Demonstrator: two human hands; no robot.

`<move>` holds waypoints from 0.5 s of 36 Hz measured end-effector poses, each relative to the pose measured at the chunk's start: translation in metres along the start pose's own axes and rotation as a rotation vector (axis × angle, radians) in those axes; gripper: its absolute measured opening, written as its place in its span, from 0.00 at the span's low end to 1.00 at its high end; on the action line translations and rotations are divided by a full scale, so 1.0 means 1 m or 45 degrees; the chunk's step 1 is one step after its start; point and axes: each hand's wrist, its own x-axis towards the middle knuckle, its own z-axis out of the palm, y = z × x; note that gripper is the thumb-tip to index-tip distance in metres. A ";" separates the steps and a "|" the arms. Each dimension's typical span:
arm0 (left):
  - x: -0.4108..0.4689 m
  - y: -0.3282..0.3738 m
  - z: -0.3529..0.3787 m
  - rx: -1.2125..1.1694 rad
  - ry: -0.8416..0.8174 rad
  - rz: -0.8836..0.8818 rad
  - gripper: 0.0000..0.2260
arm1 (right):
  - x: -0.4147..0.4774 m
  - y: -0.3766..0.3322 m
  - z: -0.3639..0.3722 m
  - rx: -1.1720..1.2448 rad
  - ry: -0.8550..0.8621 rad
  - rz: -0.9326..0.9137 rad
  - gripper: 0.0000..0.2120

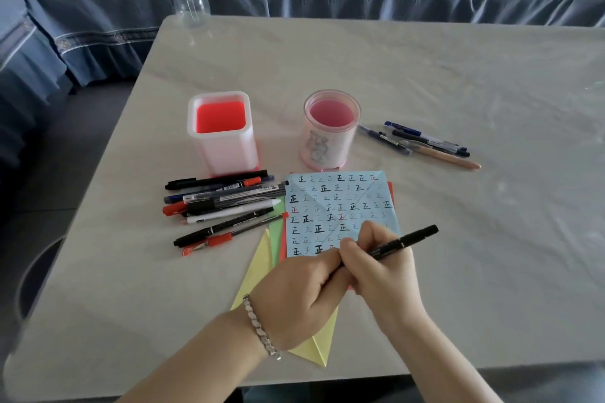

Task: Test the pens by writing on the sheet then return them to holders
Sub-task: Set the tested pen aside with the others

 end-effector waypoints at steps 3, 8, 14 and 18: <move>0.000 -0.003 -0.003 -0.099 -0.127 -0.098 0.14 | -0.001 0.001 -0.002 -0.026 -0.023 -0.069 0.16; -0.003 -0.004 -0.018 0.083 -0.179 -0.282 0.08 | 0.000 0.003 -0.008 -0.030 0.164 -0.114 0.17; -0.007 -0.048 -0.031 0.762 0.298 -0.257 0.07 | 0.008 0.005 -0.027 0.110 0.449 0.056 0.16; -0.012 -0.081 -0.026 1.053 0.433 -0.189 0.15 | 0.005 0.014 -0.030 0.053 0.426 0.107 0.11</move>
